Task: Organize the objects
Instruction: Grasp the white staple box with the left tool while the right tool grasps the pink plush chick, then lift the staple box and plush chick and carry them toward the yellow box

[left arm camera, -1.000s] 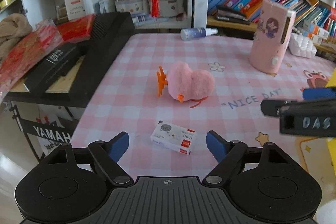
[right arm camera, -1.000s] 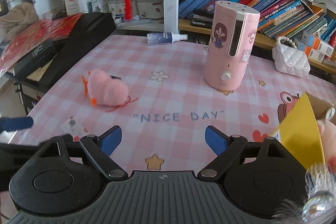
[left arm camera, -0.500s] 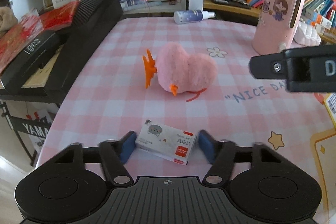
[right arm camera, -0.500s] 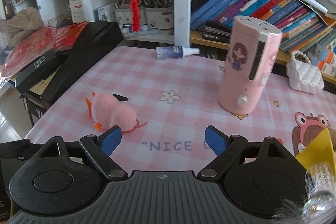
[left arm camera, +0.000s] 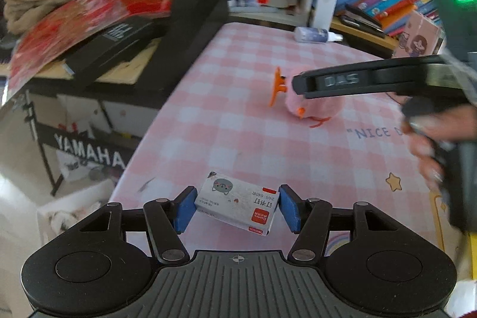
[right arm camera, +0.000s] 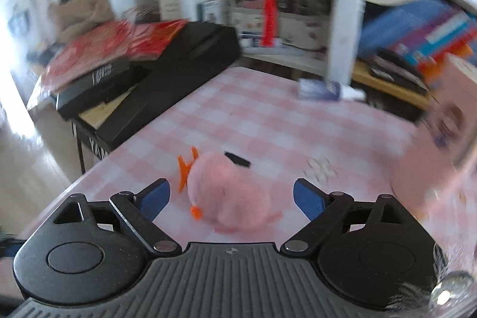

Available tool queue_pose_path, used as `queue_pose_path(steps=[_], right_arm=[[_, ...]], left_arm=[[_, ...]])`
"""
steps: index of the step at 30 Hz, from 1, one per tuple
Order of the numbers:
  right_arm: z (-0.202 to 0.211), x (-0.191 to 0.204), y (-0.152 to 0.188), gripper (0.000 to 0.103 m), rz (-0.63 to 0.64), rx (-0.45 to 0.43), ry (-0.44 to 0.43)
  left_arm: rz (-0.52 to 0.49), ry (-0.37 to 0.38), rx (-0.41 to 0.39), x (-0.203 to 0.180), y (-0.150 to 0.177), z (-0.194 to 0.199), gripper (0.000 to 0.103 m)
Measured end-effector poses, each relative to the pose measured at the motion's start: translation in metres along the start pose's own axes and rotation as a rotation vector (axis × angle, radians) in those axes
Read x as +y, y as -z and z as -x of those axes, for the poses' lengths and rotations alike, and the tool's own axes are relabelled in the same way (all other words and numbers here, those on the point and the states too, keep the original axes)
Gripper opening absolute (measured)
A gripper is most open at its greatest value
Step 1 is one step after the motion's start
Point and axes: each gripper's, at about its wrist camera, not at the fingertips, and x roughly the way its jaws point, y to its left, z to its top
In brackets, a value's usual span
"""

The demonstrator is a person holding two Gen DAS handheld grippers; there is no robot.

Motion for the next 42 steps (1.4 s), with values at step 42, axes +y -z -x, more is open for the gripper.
queue_pose_path(steps=[42], right_arm=[[0.172, 0.018, 0.086, 0.059, -0.182, 0.025, 0.074]], left_arm=[[-0.002, 0.143, -0.167, 0.006, 0.046, 0.108, 0.059]])
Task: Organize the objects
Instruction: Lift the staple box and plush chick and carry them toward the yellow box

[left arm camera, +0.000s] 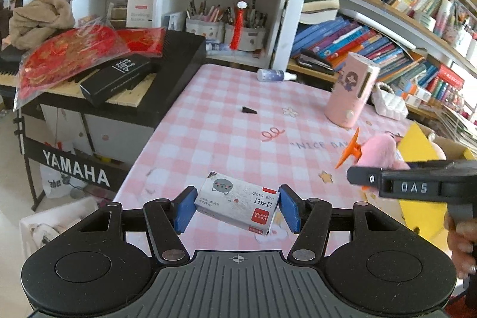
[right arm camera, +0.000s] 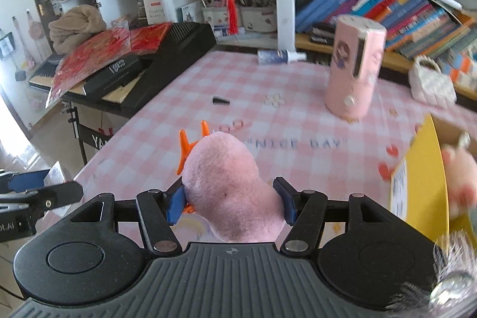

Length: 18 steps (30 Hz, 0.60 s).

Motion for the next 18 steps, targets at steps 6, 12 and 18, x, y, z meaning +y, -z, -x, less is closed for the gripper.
queue_pose_path(steps=[6, 12, 18], right_arm=[[0.026, 0.013, 0.031, 0.059, -0.021, 0.006, 0.026], [0.051, 0.027, 0.056, 0.059, -0.016, 0.000, 0.053], [0.076, 0.038, 0.083, 0.059, -0.032, -0.003, 0.082]], left_arm=[[-0.024, 0.028, 0.009, -0.002, 0.020, 0.020, 0.059], [-0.045, 0.054, 0.018, -0.004, 0.040, 0.043, 0.059], [-0.074, 0.080, 0.025, -0.006, 0.058, 0.065, 0.059]])
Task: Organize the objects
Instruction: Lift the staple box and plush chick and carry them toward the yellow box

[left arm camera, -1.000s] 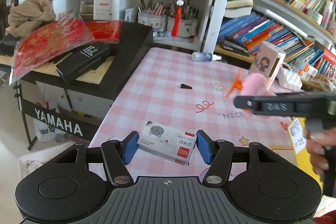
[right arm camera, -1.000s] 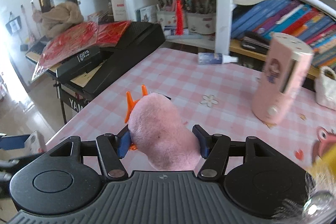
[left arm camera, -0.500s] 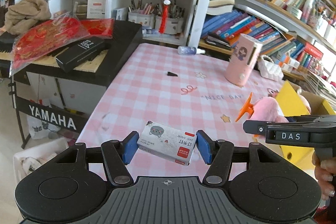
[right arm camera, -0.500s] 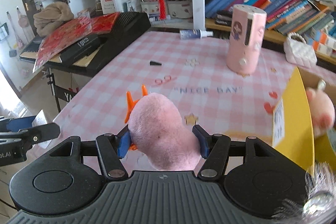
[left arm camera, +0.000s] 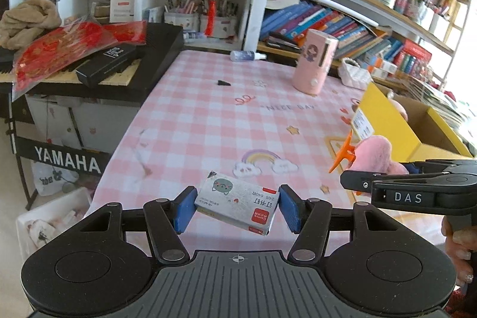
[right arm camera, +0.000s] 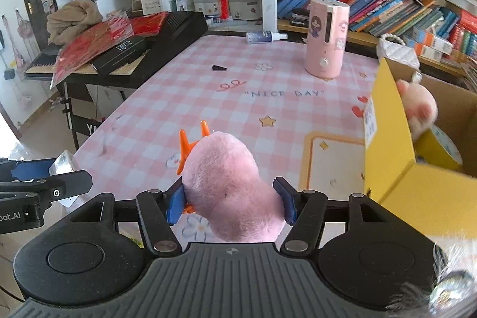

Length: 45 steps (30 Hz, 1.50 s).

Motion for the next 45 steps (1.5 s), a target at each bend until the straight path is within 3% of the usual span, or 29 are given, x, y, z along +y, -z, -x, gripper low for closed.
queue_pose_path(steps=[15, 27, 45], right_arm=[[0.052, -0.007, 0.066, 0.059, -0.131, 0.019, 0.081], [0.088, -0.039, 0.101, 0.059, -0.244, 0.027, 0.203], [0.123, -0.085, 0.129, 0.059, -0.371, 0.023, 0.336]], left_arm=[[-0.123, 0.095, 0.043, -0.032, 0.034, 0.027, 0.059], [-0.226, 0.225, 0.076, -0.074, 0.040, 0.019, 0.059], [-0.325, 0.346, 0.096, -0.132, 0.041, 0.006, 0.059]])
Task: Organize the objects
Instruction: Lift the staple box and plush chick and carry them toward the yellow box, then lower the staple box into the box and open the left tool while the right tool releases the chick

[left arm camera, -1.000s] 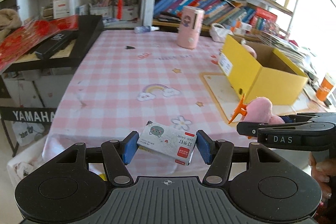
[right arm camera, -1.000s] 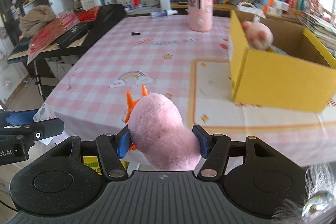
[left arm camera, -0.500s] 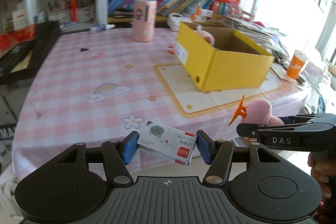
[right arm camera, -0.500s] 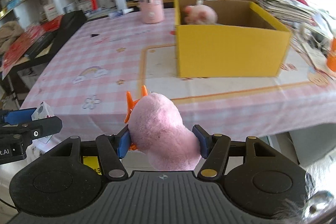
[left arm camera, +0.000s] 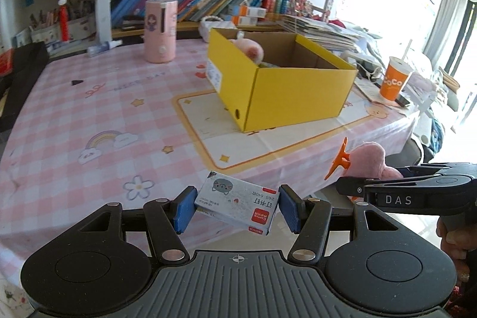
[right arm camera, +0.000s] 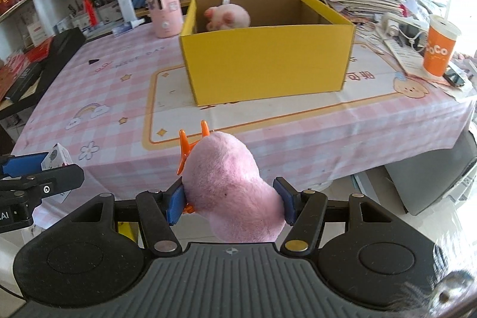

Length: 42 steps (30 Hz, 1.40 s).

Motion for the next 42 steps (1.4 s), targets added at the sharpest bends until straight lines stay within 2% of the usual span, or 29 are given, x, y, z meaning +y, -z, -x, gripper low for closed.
queue_pose_path(steps=[26, 30, 34, 42], right_arm=[[-0.020, -0.082, -0.033, 0.059, -0.065, 0.019, 0.066], [-0.024, -0.091, -0.041, 0.059, -0.065, 0.013, 0.060], [-0.026, -0.099, -0.057, 0.059, -0.058, -0.031, 0.046], [-0.032, -0.112, -0.116, 0.059, 0.001, -0.157, 0.011]], left_arm=[[-0.059, 0.057, 0.018, -0.059, -0.043, -0.061, 0.059], [-0.062, 0.049, -0.011, -0.065, -0.052, -0.063, 0.059], [-0.056, 0.034, -0.063, -0.068, -0.070, -0.065, 0.059], [-0.070, -0.003, -0.168, -0.079, -0.118, -0.078, 0.059]])
